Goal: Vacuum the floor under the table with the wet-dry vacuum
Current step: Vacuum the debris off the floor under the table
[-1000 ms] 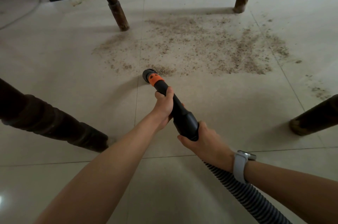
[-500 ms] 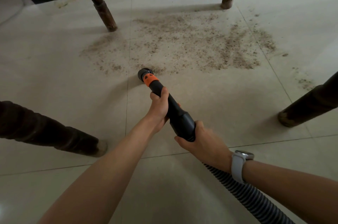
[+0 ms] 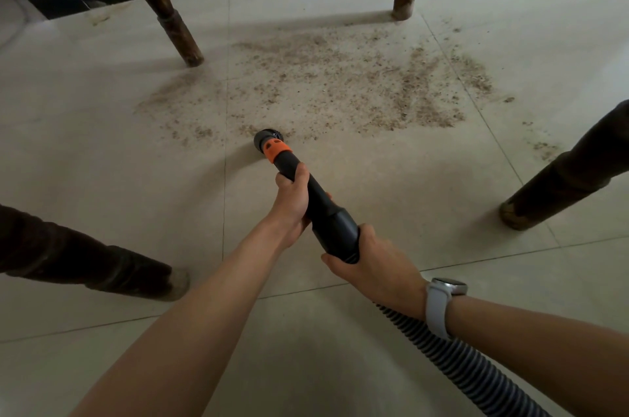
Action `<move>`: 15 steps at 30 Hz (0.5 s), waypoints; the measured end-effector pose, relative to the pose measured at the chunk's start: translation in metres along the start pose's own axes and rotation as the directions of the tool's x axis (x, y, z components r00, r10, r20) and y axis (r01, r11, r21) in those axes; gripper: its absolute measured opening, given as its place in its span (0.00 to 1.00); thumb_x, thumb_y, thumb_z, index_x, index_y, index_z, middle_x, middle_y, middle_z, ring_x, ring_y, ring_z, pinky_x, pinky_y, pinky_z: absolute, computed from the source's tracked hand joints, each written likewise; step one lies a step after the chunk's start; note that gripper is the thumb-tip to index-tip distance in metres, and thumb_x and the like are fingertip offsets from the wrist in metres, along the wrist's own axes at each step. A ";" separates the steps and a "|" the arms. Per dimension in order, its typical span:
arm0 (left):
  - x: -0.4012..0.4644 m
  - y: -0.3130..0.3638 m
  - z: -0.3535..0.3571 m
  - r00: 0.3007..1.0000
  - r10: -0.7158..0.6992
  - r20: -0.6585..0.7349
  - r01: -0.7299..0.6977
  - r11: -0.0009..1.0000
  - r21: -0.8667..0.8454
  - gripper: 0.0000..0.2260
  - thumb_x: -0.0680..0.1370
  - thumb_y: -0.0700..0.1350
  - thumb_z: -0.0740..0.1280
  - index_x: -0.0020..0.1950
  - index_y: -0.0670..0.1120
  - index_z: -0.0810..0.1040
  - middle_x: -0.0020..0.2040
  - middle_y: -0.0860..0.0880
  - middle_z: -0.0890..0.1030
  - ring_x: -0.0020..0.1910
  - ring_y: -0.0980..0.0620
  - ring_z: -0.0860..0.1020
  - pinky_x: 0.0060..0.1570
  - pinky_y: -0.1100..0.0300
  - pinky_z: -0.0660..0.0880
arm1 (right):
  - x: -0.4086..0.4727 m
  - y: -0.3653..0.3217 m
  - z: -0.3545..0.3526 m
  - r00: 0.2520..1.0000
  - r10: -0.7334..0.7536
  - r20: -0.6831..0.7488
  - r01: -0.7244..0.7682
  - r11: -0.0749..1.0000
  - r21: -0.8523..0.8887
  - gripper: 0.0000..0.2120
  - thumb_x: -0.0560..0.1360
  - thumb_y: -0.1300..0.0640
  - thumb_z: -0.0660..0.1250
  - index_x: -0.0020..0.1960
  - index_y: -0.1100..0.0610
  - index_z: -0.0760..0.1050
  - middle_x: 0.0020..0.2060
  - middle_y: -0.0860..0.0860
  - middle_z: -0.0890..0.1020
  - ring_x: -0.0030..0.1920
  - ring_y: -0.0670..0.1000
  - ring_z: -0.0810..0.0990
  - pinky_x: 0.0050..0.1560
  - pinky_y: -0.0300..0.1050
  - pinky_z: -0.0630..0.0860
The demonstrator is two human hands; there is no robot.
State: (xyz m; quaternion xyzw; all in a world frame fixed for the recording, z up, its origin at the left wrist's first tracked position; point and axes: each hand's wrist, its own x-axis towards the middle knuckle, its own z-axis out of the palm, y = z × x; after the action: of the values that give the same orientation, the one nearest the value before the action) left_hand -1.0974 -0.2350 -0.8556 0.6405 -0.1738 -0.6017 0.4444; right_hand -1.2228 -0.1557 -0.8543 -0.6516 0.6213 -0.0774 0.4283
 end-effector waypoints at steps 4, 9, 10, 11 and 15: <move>-0.001 -0.002 0.006 1.000 -0.007 0.010 0.007 1.000 0.000 0.21 0.82 0.48 0.56 0.72 0.42 0.54 0.44 0.43 0.72 0.35 0.47 0.75 0.41 0.50 0.77 | -0.002 0.005 -0.003 1.000 0.004 -0.005 -0.004 1.000 0.018 0.23 0.73 0.40 0.65 0.59 0.55 0.65 0.43 0.48 0.77 0.38 0.48 0.77 0.36 0.38 0.74; -0.003 -0.005 0.014 0.999 -0.016 0.032 0.015 1.000 0.010 0.21 0.82 0.48 0.56 0.71 0.42 0.54 0.44 0.43 0.72 0.35 0.47 0.76 0.42 0.51 0.77 | -0.006 0.011 -0.005 0.999 0.018 -0.036 -0.017 1.000 0.013 0.24 0.73 0.39 0.66 0.58 0.55 0.66 0.44 0.49 0.77 0.39 0.49 0.78 0.40 0.42 0.77; -0.004 -0.006 0.015 0.999 -0.016 0.033 0.016 1.000 0.013 0.21 0.82 0.48 0.56 0.71 0.42 0.54 0.44 0.43 0.72 0.36 0.47 0.76 0.42 0.51 0.77 | -0.007 0.012 -0.006 0.999 0.020 -0.037 -0.019 1.000 0.012 0.23 0.73 0.39 0.65 0.58 0.54 0.66 0.43 0.49 0.77 0.39 0.48 0.77 0.40 0.42 0.77; -0.005 -0.006 0.016 0.999 -0.016 0.035 0.016 1.000 0.016 0.21 0.82 0.48 0.56 0.71 0.42 0.54 0.44 0.43 0.72 0.36 0.47 0.76 0.42 0.51 0.77 | -0.008 0.013 -0.006 0.999 0.023 -0.038 -0.022 1.000 0.011 0.23 0.73 0.39 0.65 0.57 0.54 0.65 0.43 0.49 0.77 0.38 0.48 0.77 0.39 0.42 0.77; -0.008 -0.007 0.022 0.999 -0.022 0.046 0.020 0.999 0.034 0.21 0.82 0.48 0.56 0.72 0.42 0.54 0.45 0.43 0.73 0.36 0.47 0.76 0.41 0.52 0.77 | -0.011 0.017 -0.009 0.999 0.031 -0.041 -0.030 0.999 0.020 0.22 0.73 0.39 0.65 0.55 0.53 0.65 0.41 0.48 0.77 0.38 0.48 0.77 0.38 0.41 0.75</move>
State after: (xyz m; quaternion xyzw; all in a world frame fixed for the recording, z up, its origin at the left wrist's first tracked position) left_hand -1.1213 -0.2329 -0.8536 0.6356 -0.1876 -0.6180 0.4230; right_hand -1.2434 -0.1478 -0.8553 -0.6361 0.6391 -0.0905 0.4229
